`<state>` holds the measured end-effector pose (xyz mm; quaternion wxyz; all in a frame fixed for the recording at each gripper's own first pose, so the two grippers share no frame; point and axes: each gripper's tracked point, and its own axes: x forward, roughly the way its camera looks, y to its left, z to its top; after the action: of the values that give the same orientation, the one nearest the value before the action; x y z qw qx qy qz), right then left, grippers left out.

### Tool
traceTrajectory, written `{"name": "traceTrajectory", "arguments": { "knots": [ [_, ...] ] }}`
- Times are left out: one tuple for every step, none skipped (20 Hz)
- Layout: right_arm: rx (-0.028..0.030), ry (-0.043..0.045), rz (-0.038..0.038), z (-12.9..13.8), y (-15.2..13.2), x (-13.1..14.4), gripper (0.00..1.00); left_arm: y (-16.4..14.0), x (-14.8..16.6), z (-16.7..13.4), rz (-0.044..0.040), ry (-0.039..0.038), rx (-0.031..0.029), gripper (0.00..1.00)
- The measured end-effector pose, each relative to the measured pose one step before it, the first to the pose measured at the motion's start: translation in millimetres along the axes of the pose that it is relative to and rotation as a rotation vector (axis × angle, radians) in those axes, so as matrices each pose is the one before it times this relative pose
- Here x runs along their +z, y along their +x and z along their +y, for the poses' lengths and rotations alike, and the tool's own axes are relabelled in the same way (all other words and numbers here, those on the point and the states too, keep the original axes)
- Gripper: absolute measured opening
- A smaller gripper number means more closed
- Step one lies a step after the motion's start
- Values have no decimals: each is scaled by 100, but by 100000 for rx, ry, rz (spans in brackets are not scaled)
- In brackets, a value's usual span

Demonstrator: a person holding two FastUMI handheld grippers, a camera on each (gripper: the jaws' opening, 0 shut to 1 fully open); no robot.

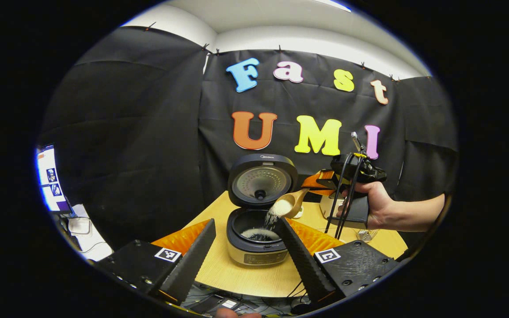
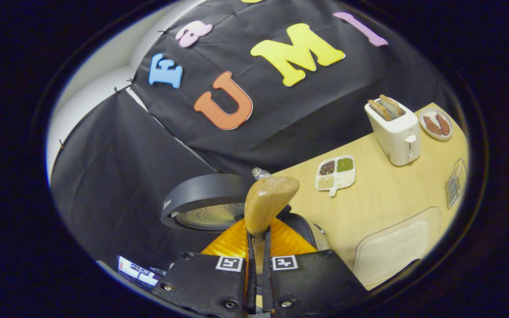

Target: Close the left gripper, press the button to open the rice cooker; take a wooden spoon from the chopstick holder with the right hand, scoop a spoonful of rice and pour it into the rice cooker, then put the wooden spoon back into the chopstick holder.

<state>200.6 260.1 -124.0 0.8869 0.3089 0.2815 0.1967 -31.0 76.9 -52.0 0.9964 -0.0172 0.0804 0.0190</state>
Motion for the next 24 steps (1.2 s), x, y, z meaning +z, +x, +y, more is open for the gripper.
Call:
{"name": "traceTrajectory", "arguments": {
  "knots": [
    [-1235,-3464,-39,-41,423,-243,11,-134,-186,477,-30,-884,1476,95],
    [-1232,-2881,189,-67,364,-131,11,-74,-62,393,29,-1022,1068,95],
    [-971,-1725,188,-88,288,-112,11,-95,-120,345,17,-1052,976,95],
    [-503,-1201,154,-101,327,-89,11,-128,70,313,206,-980,834,95],
    [-481,-1222,139,-45,305,-158,11,-94,-127,179,292,-848,564,95],
    [-553,-1254,84,-1,131,132,11,-27,-349,127,453,-588,493,95],
    [-635,-1873,-27,-71,196,1,11,-68,-289,204,349,-291,666,95],
    [-567,-2100,-175,-84,141,6,10,-108,-33,197,211,-180,569,95],
    [-484,-2047,-200,63,99,-43,10,-11,-48,137,175,-99,525,95],
    [-248,-1790,-284,125,117,4,10,56,-46,79,138,-64,471,95],
    [-155,-1655,-281,84,149,83,14,-4,9,68,198,-80,403,95],
    [-20,-1731,-372,134,20,117,11,92,-131,36,47,-139,386,95],
    [-252,-1716,-280,128,75,49,11,37,78,-5,-38,-258,226,95],
    [-270,-1698,-289,102,60,60,11,18,-46,38,-187,-228,196,95],
    [4,-1895,-400,241,-38,138,11,-59,-132,41,-1,-166,159,95],
    [-29,-2744,-659,145,40,110,11,-131,-43,107,156,-27,240,95],
    [-12,-3340,-784,278,-195,37,11,-16,-87,-44,-62,27,221,95],
    [-125,-3818,-732,229,-102,70,11,77,-86,-25,-40,61,71,95],
    [-44,-4055,-701,356,-105,190,11,-99,-81,198,-6,63,140,95],
    [-30,-4107,-820,356,-147,157,11,-36,-60,-58,-57,-19,79,95],
    [85,-4324,-1074,526,-20,202,11,-30,126,-40,-153,-110,116,95],
    [45,-4528,-1014,434,-62,177,11,-15,47,90,-256,-162,297,95],
    [151,-4373,-673,437,33,62,11,0,-20,319,-316,-101,781,95],
    [-39,-4177,-507,305,36,81,11,-90,-20,216,-108,-189,483,94]
  ]
}}
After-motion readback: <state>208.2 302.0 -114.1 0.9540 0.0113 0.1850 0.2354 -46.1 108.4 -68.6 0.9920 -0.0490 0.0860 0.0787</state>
